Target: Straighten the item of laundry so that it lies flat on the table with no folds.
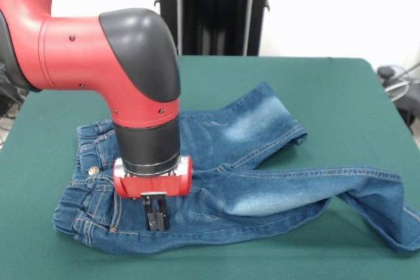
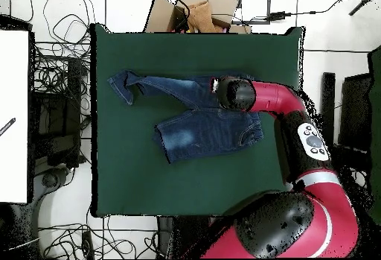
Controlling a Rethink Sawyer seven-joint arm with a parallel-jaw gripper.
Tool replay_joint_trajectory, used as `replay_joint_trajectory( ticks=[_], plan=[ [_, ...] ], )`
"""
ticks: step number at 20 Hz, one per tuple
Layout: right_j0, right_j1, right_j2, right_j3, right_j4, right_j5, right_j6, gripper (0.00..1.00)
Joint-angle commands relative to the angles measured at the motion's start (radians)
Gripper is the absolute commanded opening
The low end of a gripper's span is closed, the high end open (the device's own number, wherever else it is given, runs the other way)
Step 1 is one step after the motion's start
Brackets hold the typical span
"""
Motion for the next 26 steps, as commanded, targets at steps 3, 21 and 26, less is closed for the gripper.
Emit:
replay_joint_trajectory(
  ticks=[3, 21, 26],
  plan=[
    [-0.034, 0.043, -0.002, -0.009, -0.1, 0.044, -0.231, 0.0],
    [-0.125, 0.025, -0.007, 0.075, -0.149, 0.007, -0.333, 0.0],
    [-0.166, 0.03, 0.016, 0.052, -0.149, 0.05, -0.395, 0.0]
  ],
)
